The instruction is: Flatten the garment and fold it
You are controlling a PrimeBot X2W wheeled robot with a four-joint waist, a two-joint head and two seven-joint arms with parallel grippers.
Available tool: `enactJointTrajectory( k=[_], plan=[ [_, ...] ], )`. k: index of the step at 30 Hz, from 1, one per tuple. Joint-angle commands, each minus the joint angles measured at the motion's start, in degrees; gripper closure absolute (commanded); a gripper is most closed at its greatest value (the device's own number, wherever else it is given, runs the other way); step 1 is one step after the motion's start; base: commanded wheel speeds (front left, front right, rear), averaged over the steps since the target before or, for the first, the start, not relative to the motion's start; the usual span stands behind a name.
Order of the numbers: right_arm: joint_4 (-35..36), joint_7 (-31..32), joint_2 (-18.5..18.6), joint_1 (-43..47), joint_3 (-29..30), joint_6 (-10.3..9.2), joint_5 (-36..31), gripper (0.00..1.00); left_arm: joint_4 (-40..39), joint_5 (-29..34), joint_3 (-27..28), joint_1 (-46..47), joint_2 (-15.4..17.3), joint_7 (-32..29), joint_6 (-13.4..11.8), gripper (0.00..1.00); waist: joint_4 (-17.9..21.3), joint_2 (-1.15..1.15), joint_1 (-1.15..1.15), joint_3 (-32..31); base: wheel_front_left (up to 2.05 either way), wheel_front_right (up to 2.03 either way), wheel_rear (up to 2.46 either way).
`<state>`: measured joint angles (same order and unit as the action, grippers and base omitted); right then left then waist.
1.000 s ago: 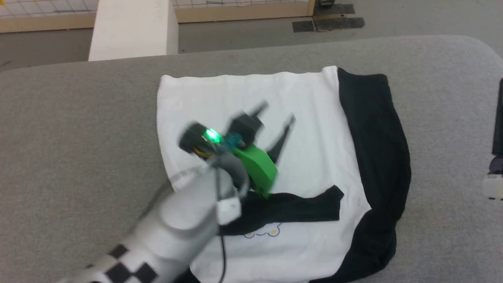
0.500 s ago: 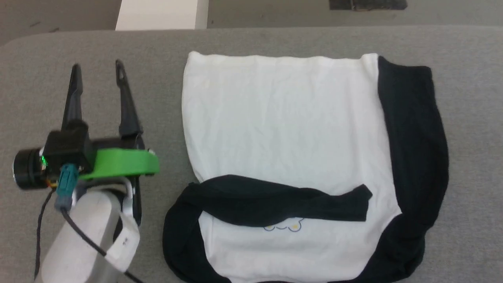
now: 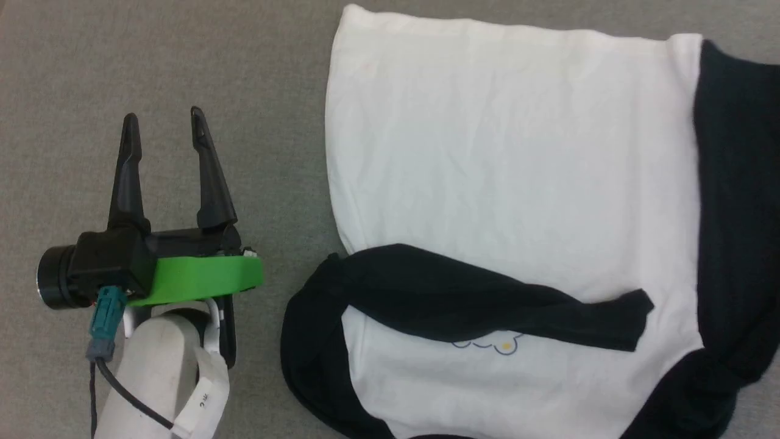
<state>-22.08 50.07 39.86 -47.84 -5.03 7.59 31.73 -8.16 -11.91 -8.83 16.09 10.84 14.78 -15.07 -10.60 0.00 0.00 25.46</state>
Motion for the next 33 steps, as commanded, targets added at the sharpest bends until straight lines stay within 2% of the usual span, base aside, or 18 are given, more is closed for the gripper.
enactJointTrajectory(
  k=[1,6,12,13,14,25,33],
  plan=[
    [-0.9,0.4,0.3,-0.9,0.2,-0.1,-0.3,0.0,-0.1,0.9,0.6,0.1,-0.9,0.2,0.9,0.0,-4.3,0.0,0.0,5.3,0.0,0.0,0.0],
    [-4.7,-0.4,-0.5,-0.6,1.3,-0.1,-2.4,0.0,0.2,3.1,2.3,1.4,-3.3,0.2,3.4,0.0,-5.3,0.0,0.0,7.6,0.0,0.0,0.0],
    [-7.9,0.1,-2.1,1.8,-0.3,-0.1,-1.9,0.0,1.2,5.0,4.5,2.0,-4.7,0.2,5.5,0.0,-4.7,0.0,0.0,7.6,0.0,0.0,0.0],
    [-8.1,-0.1,-2.1,2.0,-0.7,-0.1,-1.6,0.58,1.4,5.2,4.9,1.8,-4.9,0.2,5.8,0.0,-4.3,0.0,0.0,7.2,0.0,0.0,0.0],
    [-8.1,-0.5,-2.0,2.1,-1.0,-0.1,-1.5,1.0,1.7,5.4,5.2,1.7,-5.0,0.2,6.0,0.0,-4.0,0.0,0.0,6.9,0.0,0.0,0.0],
    [-8.5,-16.3,-1.0,3.4,-1.3,-0.1,1.9,1.0,5.1,7.4,8.9,-2.9,-5.2,0.2,8.3,0.0,1.3,0.0,0.0,-4.2,0.0,0.0,0.0],
    [-3.5,-28.1,1.9,9.6,-3.1,-0.1,1.1,1.0,6.3,8.1,11.1,-7.9,-5.0,0.2,9.1,0.0,4.0,0.0,0.0,-11.8,0.0,0.0,0.0]
  ],
)
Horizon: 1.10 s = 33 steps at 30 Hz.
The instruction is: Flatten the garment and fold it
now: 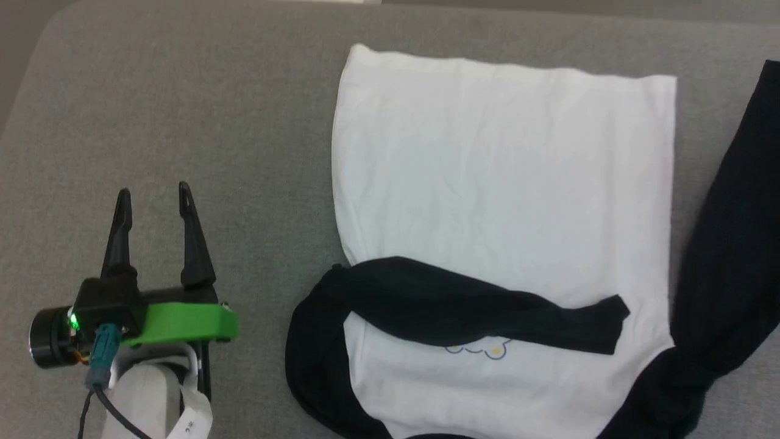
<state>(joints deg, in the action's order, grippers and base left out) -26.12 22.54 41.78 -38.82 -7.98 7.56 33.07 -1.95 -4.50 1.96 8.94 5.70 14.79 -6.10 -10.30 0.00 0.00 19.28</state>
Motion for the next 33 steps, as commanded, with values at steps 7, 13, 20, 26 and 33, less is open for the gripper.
enactJointTrajectory(
  k=[7,13,20,26,33],
  plan=[
    [13.8,-6.5,-0.6,6.9,-1.9,-0.08,-0.2,1.0,1.4,0.6,2.5,-4.0,0.8,0.2,0.8,0.0,5.2,0.0,0.0,-9.8,0.0,0.0,0.0],
    [26.6,-7.0,-3.0,11.7,-5.4,-0.08,-0.4,1.0,2.8,0.4,3.3,-4.6,0.6,0.2,1.8,0.0,5.0,0.0,0.0,-11.3,0.0,0.0,0.0],
    [34.4,-8.4,-8.2,13.8,-14.2,-0.08,-2.1,1.0,3.7,0.7,3.5,-4.7,0.0,0.2,2.4,0.0,4.1,0.0,0.0,-12.0,0.0,0.0,0.0],
    [31.2,-10.1,-14.2,12.5,-26.5,-0.08,-4.9,1.0,4.0,0.8,3.6,-4.4,-0.6,0.2,2.6,0.0,3.4,0.0,0.0,-11.6,0.0,0.0,0.0],
    [18.5,-14.6,-22.4,9.6,-37.5,-0.08,-4.9,1.0,4.5,0.7,2.8,-3.4,-1.5,0.2,2.7,0.0,1.5,0.0,0.0,-9.9,0.0,0.0,0.0]
  ],
)
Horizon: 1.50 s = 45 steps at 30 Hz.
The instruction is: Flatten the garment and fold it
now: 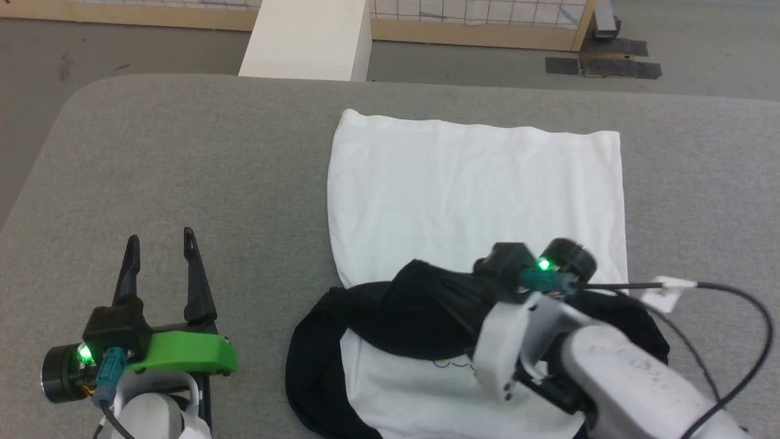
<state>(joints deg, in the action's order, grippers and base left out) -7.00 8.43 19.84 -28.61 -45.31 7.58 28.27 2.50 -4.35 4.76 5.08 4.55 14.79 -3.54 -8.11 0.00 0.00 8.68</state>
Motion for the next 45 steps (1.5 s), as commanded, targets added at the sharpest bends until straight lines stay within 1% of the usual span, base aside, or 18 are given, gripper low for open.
enactJointTrajectory(
  k=[1,5,9,11,12,13,14,15,19,23,26,28,30,32,36,38,42,45],
  plan=[
    [-2.8,-1.1,-1.6,-1.0,-1.4,-0.09,0.0,1.0,0.2,0.5,-0.2,0.6,-0.5,0.2,0.2,0.0,-1.0,0.0,0.0,1.0,0.0,0.0,0.0],
    [-9.8,-2.6,-4.5,-1.3,-6.4,-0.09,0.2,1.0,0.5,0.4,-0.8,1.1,-0.9,0.2,0.1,0.0,-2.3,0.0,0.0,2.1,0.0,0.0,0.0],
    [-17.2,-3.5,-5.4,-1.0,-10.4,-0.09,0.3,1.0,1.1,0.1,-1.1,1.5,-1.2,0.2,-0.1,0.0,-3.0,0.0,0.0,2.8,0.0,0.0,0.0],
    [-20.5,-4.2,-5.8,-1.1,-11.3,-0.09,1.2,1.0,1.4,0.1,-1.1,1.7,-1.3,0.2,-0.1,0.0,-3.1,0.0,0.0,2.8,0.0,0.0,0.0],
    [-21.4,-4.8,-5.8,-1.4,-11.9,-0.09,1.2,0.84,1.6,0.1,-1.1,1.7,-1.3,0.2,-0.2,0.0,-3.0,0.0,0.0,2.7,0.0,0.0,0.0],
    [-22.1,-5.7,-5.9,-1.6,-12.3,-0.09,1.8,0.59,1.8,0.0,-0.9,1.7,-1.4,0.2,-0.2,0.0,-2.9,0.0,0.0,2.5,0.0,0.0,0.0],
    [-22.2,-6.4,-6.0,-1.7,-12.8,-0.09,2.6,0.06,2.0,0.1,-0.7,1.6,-1.4,0.2,-0.2,0.0,-2.6,0.0,0.0,2.2,0.0,0.0,0.0],
    [-21.8,-7.5,-6.0,-2.2,-13.5,-0.09,3.2,0.0,2.3,0.1,-0.4,1.6,-1.4,0.2,-0.2,0.0,-2.1,0.0,0.0,1.8,0.0,0.0,0.0],
    [-18.7,-12.8,-3.7,-4.2,-15.2,-0.09,3.0,0.0,3.2,0.6,0.8,1.8,-0.6,0.2,0.4,0.0,-0.3,0.0,0.0,-0.3,0.0,0.0,0.0],
    [-13.2,-16.9,-1.3,-4.2,-12.3,-0.09,3.7,0.0,4.6,1.0,1.6,3.2,0.7,0.2,1.3,0.0,1.8,0.0,0.0,-2.3,0.0,0.0,0.0],
    [-9.1,-19.3,0.5,-3.2,-6.9,-0.09,2.9,0.0,6.9,1.2,1.8,5.1,2.1,0.2,2.3,0.0,3.5,0.0,0.0,-3.1,0.0,0.0,0.0],
    [-6.8,-20.5,1.4,-1.9,-1.9,-0.09,1.0,0.0,8.9,1.4,1.7,7.3,3.3,0.2,3.2,0.0,4.4,0.0,0.0,-3.4,0.0,0.0,0.0],
    [-4.7,-21.3,1.1,0.4,3.7,-0.09,0.2,0.0,10.3,1.9,1.1,9.5,4.0,0.2,3.9,0.0,5.5,0.0,0.0,-3.3,0.0,0.0,0.0],
    [-2.9,-22.1,0.8,2.4,9.5,-0.09,-2.5,0.0,12.4,2.4,0.4,11.9,5.3,0.2,4.7,0.0,6.6,0.0,0.0,-3.0,0.0,0.0,0.0],
    [1.2,-23.1,-2.8,8.3,22.7,-0.09,-7.4,0.0,17.4,2.8,-1.1,18.7,6.8,-0.4,6.2,0.0,8.2,0.0,0.0,-1.5,0.0,0.0,0.0],
    [3.2,-23.3,-5.2,10.8,27.7,-0.09,-9.2,0.0,18.7,2.9,-1.4,22.0,7.5,-0.7,6.6,0.0,9.2,0.0,0.0,-0.4,0.0,0.0,0.0],
    [9.0,-23.4,-10.1,14.7,36.1,-0.09,-11.4,0.0,21.9,2.2,-2.4,28.8,8.3,-2.9,7.8,0.0,10.5,0.0,0.0,2.4,0.0,0.0,0.0],
    [12.6,-23.4,-12.8,17.3,40.0,-0.09,-12.2,0.0,25.3,2.0,-2.8,34.1,9.3,-6.6,8.2,0.0,11.4,0.0,0.0,4.7,0.0,0.0,0.0]
  ],
)
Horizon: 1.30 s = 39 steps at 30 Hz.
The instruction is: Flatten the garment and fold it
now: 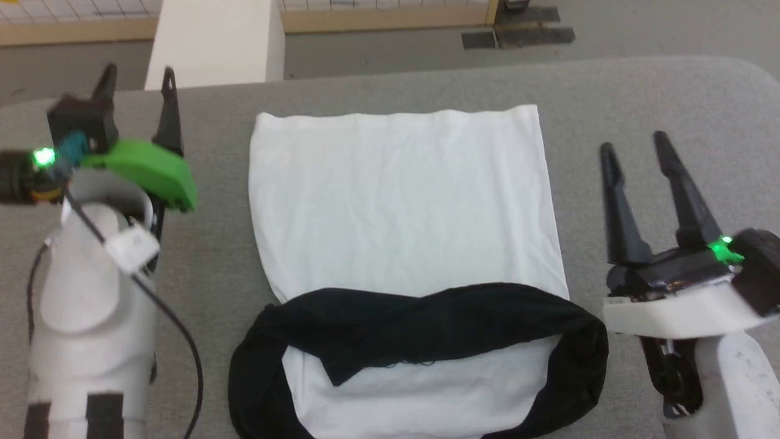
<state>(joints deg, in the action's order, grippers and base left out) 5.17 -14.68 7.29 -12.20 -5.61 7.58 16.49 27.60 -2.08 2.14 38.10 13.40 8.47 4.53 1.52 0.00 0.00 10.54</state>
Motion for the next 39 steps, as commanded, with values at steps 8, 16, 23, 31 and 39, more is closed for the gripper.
enactJointTrajectory(
  k=[8,16,23,31,39],
  plan=[
    [7.1,-0.3,-3.2,4.8,3.2,-0.09,-2.3,0.0,10.7,-0.8,-6.6,15.6,3.2,-17.0,2.6,0.0,3.9,0.0,0.0,9.9,0.0,0.0,0.0],
    [10.1,-0.3,-3.8,2.5,1.1,-0.09,-2.8,0.0,18.8,-13.6,-15.0,26.0,8.7,-38.1,2.9,0.0,8.2,0.0,0.0,16.3,0.0,0.0,0.0],
    [10.4,-0.3,-3.7,0.9,0.6,-0.09,-3.6,0.0,18.9,-23.5,-21.1,31.3,12.7,-52.7,2.9,0.0,9.2,0.0,0.0,20.5,0.0,0.0,0.0],
    [9.4,-0.3,-3.2,0.1,-0.7,-0.09,-4.3,0.0,19.5,-26.0,-26.4,32.3,14.8,-62.8,2.9,0.0,9.9,0.0,0.0,21.8,0.0,0.0,0.0],
    [10.5,-0.3,-2.4,-0.9,2.9,-0.09,-4.3,0.0,13.9,-31.9,-30.0,29.6,16.0,-59.4,3.0,1.0,7.5,0.0,0.0,18.9,0.0,0.0,0.0]
  ],
)
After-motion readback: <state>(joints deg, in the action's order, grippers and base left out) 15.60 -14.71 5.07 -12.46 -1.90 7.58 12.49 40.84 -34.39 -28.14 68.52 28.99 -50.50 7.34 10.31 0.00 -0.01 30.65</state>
